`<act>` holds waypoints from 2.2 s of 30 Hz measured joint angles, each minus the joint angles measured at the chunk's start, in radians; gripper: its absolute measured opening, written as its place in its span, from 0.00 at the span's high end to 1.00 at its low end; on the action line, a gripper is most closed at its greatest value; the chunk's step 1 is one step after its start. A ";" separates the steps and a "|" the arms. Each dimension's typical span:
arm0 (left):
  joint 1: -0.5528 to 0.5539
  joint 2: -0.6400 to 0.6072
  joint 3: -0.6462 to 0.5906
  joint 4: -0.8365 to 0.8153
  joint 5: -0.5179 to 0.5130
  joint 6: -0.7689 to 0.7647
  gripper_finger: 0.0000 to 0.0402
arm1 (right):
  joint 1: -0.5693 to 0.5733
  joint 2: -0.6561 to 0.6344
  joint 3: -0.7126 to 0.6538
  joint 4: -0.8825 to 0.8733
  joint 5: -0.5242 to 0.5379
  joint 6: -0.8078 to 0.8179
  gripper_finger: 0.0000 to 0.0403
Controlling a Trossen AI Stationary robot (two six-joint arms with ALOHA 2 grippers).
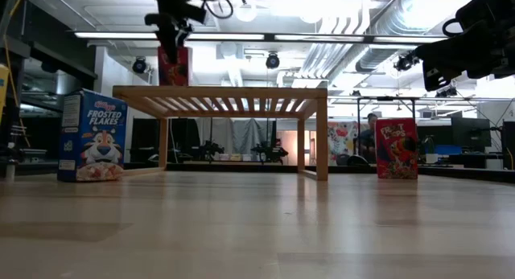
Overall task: Stack cereal on shelf
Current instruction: Put the left red cereal box on the shelf
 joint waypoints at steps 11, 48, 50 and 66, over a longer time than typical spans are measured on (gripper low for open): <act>-0.002 0.043 0.003 0.015 -0.064 0.022 0.59 | 0.000 0.000 0.000 0.000 0.000 0.000 1.00; -0.269 -0.237 0.014 -0.072 0.259 -0.457 0.57 | 0.000 0.000 0.000 0.000 0.000 0.000 1.00; -0.268 -0.271 -0.037 -0.073 0.255 -0.478 0.57 | 0.000 0.000 0.000 0.000 0.000 0.000 1.00; -0.243 -0.321 -0.246 -0.070 0.189 -0.374 0.57 | 0.000 0.000 0.000 0.000 0.000 0.000 1.00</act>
